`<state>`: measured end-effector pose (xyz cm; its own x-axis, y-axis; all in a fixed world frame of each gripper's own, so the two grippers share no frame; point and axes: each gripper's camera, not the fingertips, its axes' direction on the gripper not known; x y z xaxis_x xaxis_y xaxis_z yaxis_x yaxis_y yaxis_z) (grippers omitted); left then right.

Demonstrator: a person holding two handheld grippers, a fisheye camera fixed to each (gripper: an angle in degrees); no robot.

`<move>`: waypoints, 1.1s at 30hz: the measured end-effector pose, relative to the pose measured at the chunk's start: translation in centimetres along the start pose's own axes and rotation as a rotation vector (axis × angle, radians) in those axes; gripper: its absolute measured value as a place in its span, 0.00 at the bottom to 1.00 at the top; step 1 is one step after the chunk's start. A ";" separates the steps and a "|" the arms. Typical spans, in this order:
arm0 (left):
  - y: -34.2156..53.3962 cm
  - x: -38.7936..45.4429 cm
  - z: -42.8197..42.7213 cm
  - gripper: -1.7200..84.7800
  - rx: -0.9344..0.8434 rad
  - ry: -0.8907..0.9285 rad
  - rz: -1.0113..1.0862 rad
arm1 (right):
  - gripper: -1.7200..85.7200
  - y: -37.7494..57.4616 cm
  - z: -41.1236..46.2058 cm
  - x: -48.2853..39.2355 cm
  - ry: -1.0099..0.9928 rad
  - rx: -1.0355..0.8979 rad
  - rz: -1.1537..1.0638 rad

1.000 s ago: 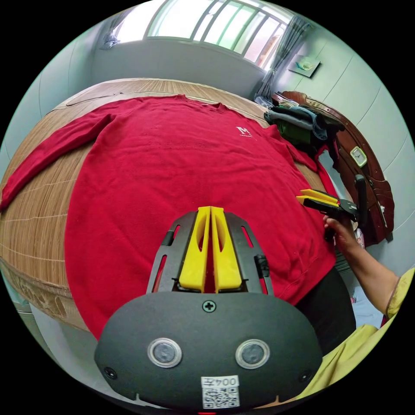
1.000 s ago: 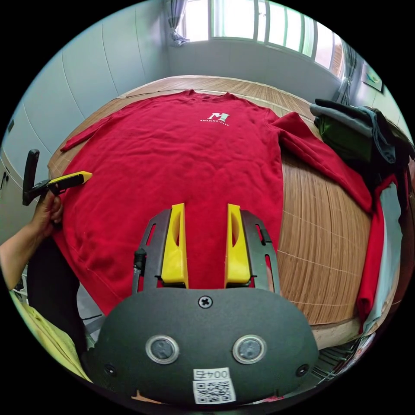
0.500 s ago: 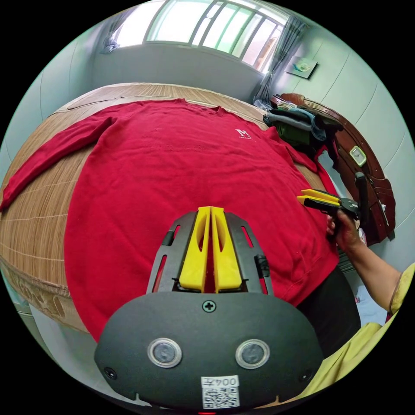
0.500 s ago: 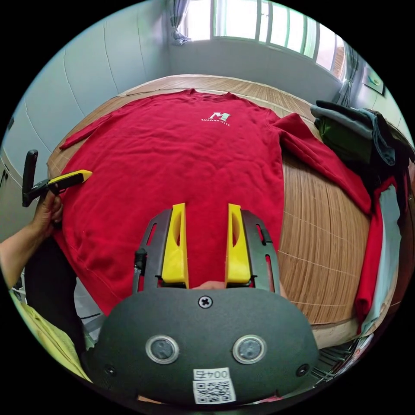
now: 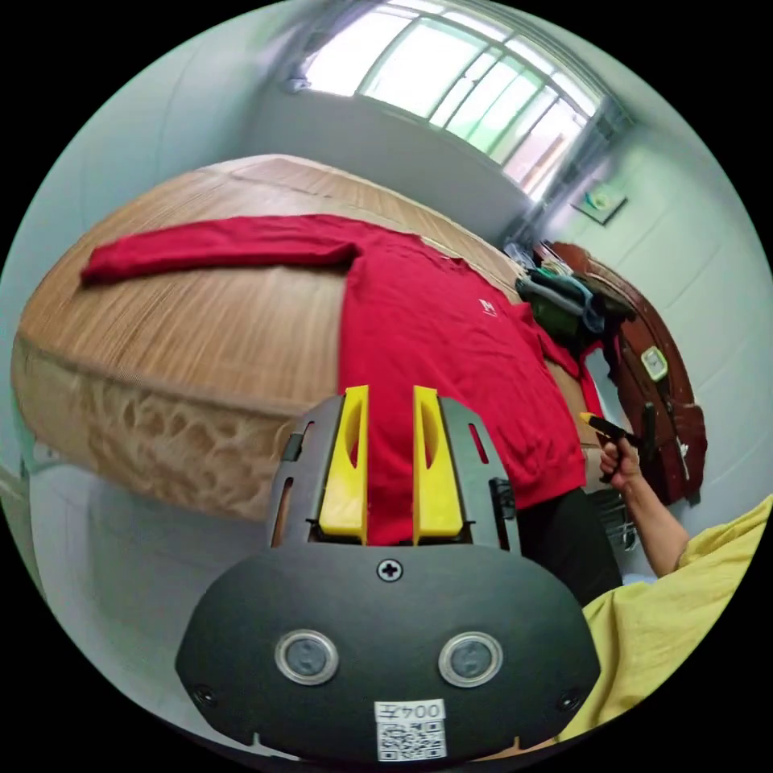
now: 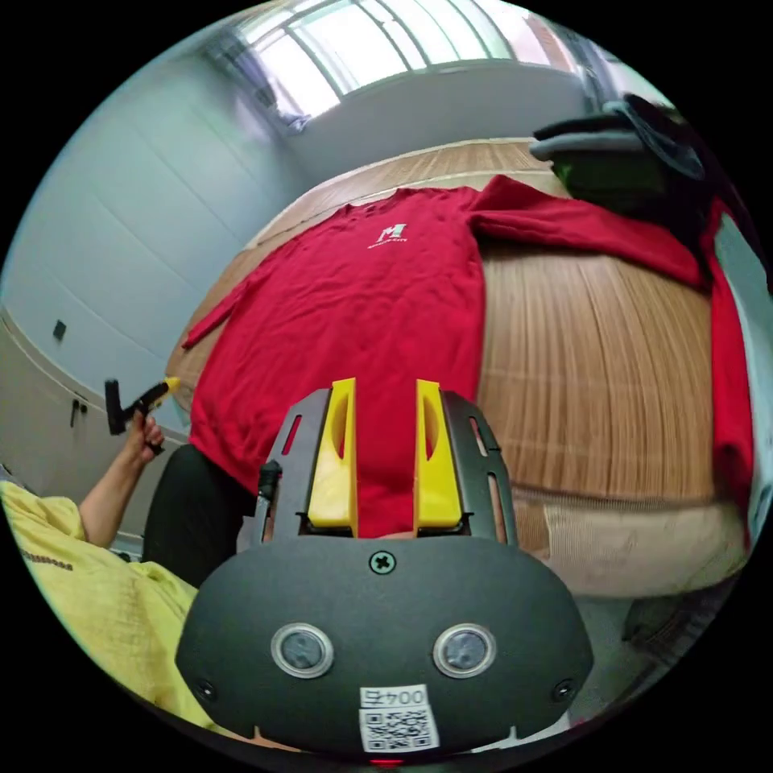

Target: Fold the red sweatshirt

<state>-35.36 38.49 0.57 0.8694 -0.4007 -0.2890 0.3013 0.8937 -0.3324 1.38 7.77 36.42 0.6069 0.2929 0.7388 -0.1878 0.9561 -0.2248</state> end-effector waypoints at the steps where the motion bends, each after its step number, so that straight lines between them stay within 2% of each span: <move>1: 1.6 -2.6 -0.9 0.13 -0.011 0.022 -0.062 | 0.13 1.6 -1.4 1.4 -0.029 0.015 0.060; 5: 5.8 -8.6 -1.0 0.17 -0.040 0.202 -0.214 | 0.14 7.1 -4.2 4.8 -0.041 0.050 0.231; 11: 7.3 -10.3 2.5 0.19 -0.116 0.393 -0.242 | 0.17 11.0 -3.4 7.9 -0.147 0.014 0.389; 15: 7.2 -10.5 3.6 0.17 -0.113 0.459 -0.275 | 0.16 11.7 -2.7 9.3 -0.234 0.020 0.445; 17: 6.8 -10.3 4.0 0.13 -0.110 0.499 -0.274 | 0.12 11.6 -2.9 9.8 -0.300 0.040 0.452; 20: 5.9 -9.0 2.7 0.07 -0.096 0.441 -0.235 | 0.08 10.8 -4.4 9.3 -0.319 0.064 0.409; 27: 4.5 -7.2 -1.4 0.05 -0.097 0.380 -0.168 | 0.07 9.2 -8.8 6.8 -0.254 0.043 0.328; 33: 6.0 -7.3 -2.1 0.05 -0.178 0.323 -0.168 | 0.07 11.5 -8.8 5.1 -0.191 -0.089 0.287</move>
<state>-40.76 46.35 -1.23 0.6377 -0.6063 -0.4752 0.3316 0.7728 -0.5411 9.11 20.28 31.97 0.3819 0.5522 0.7411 -0.2566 0.8337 -0.4890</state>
